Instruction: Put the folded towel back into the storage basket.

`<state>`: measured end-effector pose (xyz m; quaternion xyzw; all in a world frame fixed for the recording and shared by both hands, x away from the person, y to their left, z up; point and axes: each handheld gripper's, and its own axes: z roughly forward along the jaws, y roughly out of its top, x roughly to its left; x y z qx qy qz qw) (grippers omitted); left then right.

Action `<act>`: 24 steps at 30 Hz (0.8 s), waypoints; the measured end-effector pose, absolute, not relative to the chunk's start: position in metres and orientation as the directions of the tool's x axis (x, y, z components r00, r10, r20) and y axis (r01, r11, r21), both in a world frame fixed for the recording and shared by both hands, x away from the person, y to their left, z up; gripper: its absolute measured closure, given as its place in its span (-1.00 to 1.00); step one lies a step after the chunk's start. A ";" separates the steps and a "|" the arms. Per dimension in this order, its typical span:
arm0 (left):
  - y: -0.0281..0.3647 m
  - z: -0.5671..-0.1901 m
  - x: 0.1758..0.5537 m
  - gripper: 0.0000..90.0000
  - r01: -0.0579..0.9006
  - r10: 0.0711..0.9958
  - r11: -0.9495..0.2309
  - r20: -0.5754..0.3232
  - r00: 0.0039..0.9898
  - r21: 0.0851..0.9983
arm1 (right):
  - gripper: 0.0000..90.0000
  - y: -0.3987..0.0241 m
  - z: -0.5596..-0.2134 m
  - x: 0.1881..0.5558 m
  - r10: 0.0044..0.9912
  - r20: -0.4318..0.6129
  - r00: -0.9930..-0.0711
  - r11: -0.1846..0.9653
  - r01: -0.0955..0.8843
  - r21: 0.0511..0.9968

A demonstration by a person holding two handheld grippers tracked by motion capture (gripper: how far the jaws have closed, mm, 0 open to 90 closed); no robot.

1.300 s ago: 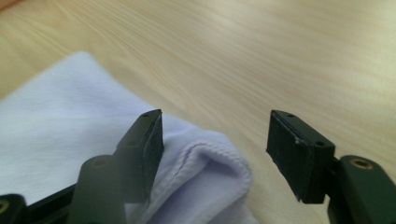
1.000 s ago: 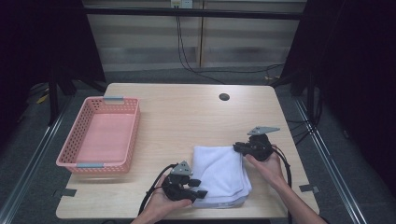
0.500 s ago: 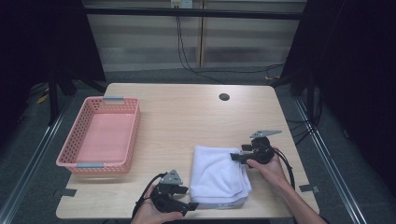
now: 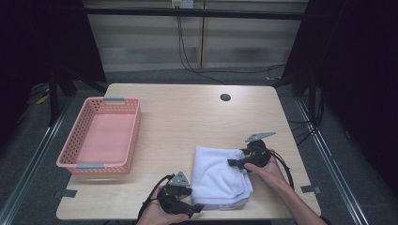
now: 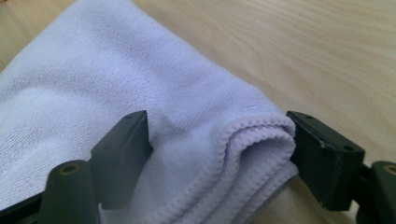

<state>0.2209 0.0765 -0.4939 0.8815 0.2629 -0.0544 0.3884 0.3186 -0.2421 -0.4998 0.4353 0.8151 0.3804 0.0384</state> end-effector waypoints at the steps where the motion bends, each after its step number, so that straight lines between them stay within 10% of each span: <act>1: 0.076 -0.495 0.221 -0.31 0.500 0.425 -0.556 -0.289 0.858 0.665 | -0.44 -0.242 -0.500 0.318 0.737 0.263 -0.622 0.339 0.678 0.653; 9: 0.074 -0.493 0.226 0.47 0.479 0.431 -0.589 -0.248 0.867 0.651 | 0.27 -0.242 -0.499 0.313 0.699 0.294 -0.652 0.360 0.676 0.643; 24: 0.078 -0.493 0.231 0.64 0.523 0.434 -0.572 -0.307 0.847 0.632 | 0.53 -0.247 -0.497 0.317 0.659 0.378 -0.650 0.330 0.701 0.632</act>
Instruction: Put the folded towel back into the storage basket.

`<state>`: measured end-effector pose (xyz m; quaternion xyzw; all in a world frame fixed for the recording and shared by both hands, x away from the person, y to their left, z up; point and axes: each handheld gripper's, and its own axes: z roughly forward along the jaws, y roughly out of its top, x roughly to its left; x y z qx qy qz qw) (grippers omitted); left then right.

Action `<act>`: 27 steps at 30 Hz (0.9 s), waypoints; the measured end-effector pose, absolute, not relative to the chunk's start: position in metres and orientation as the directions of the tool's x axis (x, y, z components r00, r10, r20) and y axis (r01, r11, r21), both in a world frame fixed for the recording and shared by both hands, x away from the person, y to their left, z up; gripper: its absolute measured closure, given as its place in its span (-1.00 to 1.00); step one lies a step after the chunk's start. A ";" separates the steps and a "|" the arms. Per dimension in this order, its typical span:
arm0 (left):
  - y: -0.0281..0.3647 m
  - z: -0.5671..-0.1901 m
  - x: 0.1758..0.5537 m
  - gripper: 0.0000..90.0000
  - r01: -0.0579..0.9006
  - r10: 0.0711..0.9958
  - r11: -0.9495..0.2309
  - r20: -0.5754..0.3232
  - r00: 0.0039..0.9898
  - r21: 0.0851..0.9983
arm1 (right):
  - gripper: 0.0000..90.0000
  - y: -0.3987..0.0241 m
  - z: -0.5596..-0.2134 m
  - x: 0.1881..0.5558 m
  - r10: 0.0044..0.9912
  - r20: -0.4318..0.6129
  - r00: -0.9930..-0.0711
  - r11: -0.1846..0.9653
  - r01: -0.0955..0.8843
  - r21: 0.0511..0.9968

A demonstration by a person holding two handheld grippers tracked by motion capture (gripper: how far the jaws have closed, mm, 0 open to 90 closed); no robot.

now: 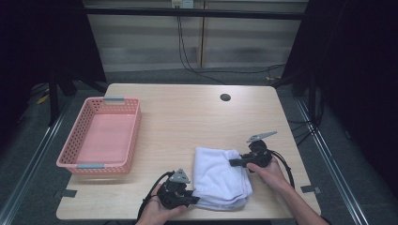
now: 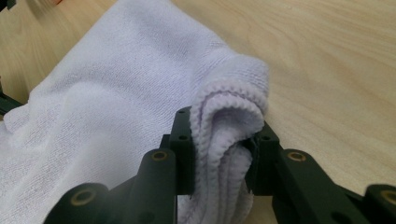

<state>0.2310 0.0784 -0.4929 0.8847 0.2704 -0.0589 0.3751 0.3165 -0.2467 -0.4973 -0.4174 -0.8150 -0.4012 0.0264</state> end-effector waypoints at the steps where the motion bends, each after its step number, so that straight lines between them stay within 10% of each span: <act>1: 0.079 -0.493 0.232 0.64 0.524 0.423 -0.566 -0.321 0.847 0.636 | 0.54 -0.247 -0.496 0.316 0.662 0.373 -0.649 0.331 0.701 0.632; 27: 0.082 -0.463 0.245 0.66 0.498 0.398 -0.484 -0.326 0.858 0.719 | 0.55 -0.257 -0.460 0.327 0.654 0.372 -0.659 0.262 0.659 0.705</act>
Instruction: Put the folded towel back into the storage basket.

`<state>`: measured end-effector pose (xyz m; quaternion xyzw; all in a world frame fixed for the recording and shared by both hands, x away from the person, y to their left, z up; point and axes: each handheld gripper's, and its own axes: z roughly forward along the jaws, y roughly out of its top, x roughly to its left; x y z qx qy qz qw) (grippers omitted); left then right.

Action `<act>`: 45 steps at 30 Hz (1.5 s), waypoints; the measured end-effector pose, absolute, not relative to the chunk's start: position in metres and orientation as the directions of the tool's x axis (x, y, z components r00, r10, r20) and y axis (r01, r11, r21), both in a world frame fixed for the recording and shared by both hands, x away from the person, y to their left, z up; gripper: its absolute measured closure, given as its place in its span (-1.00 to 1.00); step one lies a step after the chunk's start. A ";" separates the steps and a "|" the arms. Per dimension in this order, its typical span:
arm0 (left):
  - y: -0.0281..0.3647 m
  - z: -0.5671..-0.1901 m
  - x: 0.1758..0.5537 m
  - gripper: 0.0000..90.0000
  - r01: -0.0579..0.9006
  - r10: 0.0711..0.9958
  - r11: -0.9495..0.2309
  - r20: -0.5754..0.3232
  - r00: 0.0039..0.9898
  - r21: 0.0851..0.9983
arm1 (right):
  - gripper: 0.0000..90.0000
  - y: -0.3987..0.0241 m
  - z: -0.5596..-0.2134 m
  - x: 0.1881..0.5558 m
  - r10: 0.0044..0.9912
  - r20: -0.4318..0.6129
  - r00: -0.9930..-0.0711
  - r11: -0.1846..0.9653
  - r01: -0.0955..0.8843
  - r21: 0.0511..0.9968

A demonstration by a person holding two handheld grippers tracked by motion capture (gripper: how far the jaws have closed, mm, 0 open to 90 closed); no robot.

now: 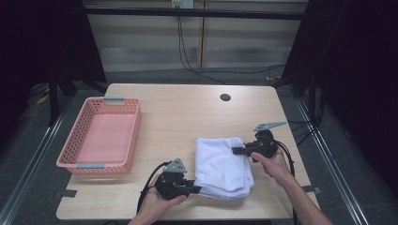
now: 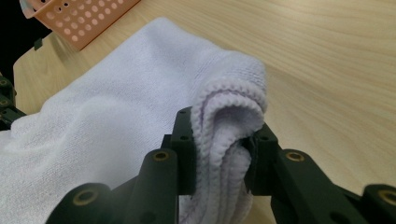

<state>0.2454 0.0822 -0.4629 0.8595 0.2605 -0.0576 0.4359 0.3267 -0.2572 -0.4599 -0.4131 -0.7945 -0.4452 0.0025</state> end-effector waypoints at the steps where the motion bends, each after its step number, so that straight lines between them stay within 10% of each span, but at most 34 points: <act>1: 0.083 -0.462 0.246 0.66 0.501 0.399 -0.480 -0.329 0.856 0.720 | 0.55 -0.258 -0.459 0.327 0.654 0.368 -0.661 0.264 0.656 0.707; 45: 0.162 -0.409 0.272 0.68 0.503 0.519 -0.364 -0.278 0.808 0.784 | 0.55 -0.188 -0.409 0.377 0.589 0.335 -0.735 0.257 0.564 0.785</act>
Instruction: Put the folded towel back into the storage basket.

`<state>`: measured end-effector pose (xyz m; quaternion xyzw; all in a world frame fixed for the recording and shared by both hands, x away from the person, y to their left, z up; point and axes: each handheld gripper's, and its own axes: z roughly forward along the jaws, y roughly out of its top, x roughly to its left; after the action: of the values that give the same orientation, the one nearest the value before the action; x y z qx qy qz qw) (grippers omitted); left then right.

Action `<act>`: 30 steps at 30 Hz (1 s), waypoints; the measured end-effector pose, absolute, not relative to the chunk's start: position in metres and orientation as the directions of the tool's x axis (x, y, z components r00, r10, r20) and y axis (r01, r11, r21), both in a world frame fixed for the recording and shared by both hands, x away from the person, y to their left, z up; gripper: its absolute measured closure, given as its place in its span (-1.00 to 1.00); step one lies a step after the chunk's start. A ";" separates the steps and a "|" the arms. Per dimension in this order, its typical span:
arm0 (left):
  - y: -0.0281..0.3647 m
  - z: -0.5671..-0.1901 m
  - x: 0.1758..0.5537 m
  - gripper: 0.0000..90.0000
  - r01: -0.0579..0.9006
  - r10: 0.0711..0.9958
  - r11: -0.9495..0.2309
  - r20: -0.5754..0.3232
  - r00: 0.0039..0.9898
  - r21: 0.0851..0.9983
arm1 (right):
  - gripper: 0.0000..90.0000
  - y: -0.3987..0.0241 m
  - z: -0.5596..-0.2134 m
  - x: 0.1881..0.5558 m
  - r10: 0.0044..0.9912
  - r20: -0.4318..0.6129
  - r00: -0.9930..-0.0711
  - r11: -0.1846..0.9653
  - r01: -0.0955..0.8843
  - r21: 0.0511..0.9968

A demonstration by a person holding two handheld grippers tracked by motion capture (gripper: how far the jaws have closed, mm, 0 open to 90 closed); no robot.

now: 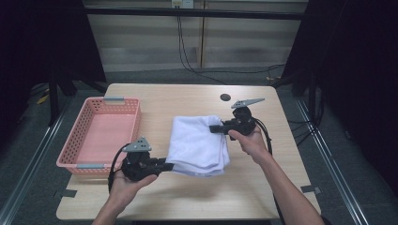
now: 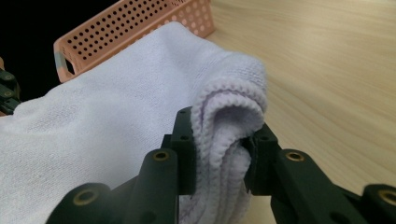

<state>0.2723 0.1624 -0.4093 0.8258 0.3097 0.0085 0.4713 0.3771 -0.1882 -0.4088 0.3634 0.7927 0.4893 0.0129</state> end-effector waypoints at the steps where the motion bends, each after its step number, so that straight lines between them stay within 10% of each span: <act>1: 0.166 -0.408 0.273 0.68 0.501 0.520 -0.361 -0.276 0.808 0.786 | 0.55 -0.185 -0.408 0.379 0.585 0.335 -0.739 0.257 0.560 0.788; 30: 0.248 -0.377 0.280 0.69 0.534 0.625 -0.301 -0.259 0.736 0.790 | 0.56 -0.091 -0.374 0.424 0.493 0.325 -0.807 0.296 0.507 0.810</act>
<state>0.2801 0.2484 -0.3772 0.8051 0.3598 0.0486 0.4689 0.4242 -0.0911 -0.3740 0.3104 0.8050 0.5055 -0.0070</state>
